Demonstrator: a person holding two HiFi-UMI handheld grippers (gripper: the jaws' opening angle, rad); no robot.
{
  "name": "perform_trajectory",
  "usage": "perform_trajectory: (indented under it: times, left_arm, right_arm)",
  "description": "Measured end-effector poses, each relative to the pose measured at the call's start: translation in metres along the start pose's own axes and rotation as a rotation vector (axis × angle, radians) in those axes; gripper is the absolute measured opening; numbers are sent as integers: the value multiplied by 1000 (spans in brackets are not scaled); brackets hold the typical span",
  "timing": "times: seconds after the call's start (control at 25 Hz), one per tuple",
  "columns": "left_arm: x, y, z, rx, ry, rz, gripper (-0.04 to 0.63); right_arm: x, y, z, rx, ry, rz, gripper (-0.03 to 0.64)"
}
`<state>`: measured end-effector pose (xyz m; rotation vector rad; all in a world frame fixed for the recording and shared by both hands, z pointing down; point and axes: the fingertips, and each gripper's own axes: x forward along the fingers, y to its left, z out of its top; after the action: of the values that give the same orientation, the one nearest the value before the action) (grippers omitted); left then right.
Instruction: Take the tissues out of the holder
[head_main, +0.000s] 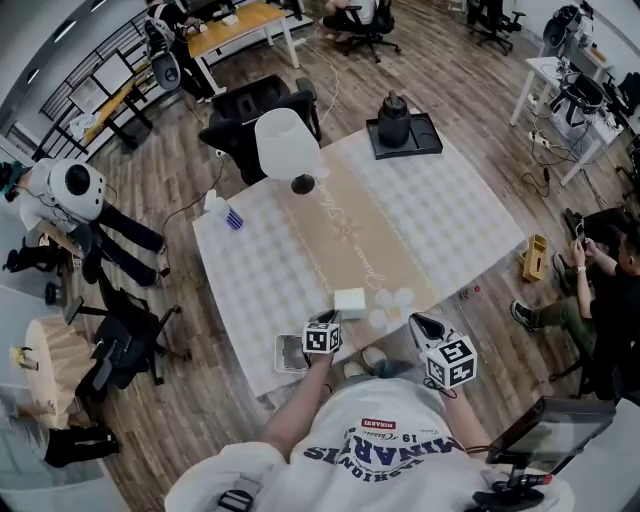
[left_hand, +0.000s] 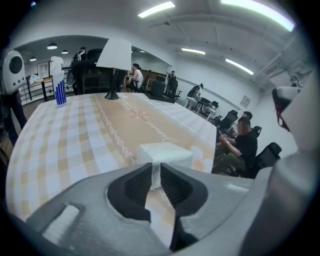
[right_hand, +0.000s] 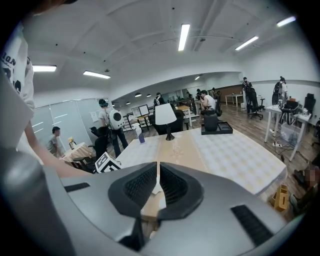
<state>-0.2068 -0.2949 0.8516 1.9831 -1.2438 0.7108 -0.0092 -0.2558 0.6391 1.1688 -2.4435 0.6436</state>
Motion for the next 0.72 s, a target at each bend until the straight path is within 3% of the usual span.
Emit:
perform_trajectory:
  times: [0.2,0.4,0.56,0.72]
  left_arm:
    - [-13,-7,12,-24,13,-95,66]
    - [-35,-14,38,83,7,-82,142]
    - [-71,-25,76,146,-93,-86,180]
    - [-128,-41,120,181,-269,-78,190]
  right_arm:
    - [6,5,5,-14,7,19,11]
    - [15,14,9,-32,5,50,11]
    - [25,27,16,-68,6,89,11]
    - [34,47,32,-121,-3,148,11]
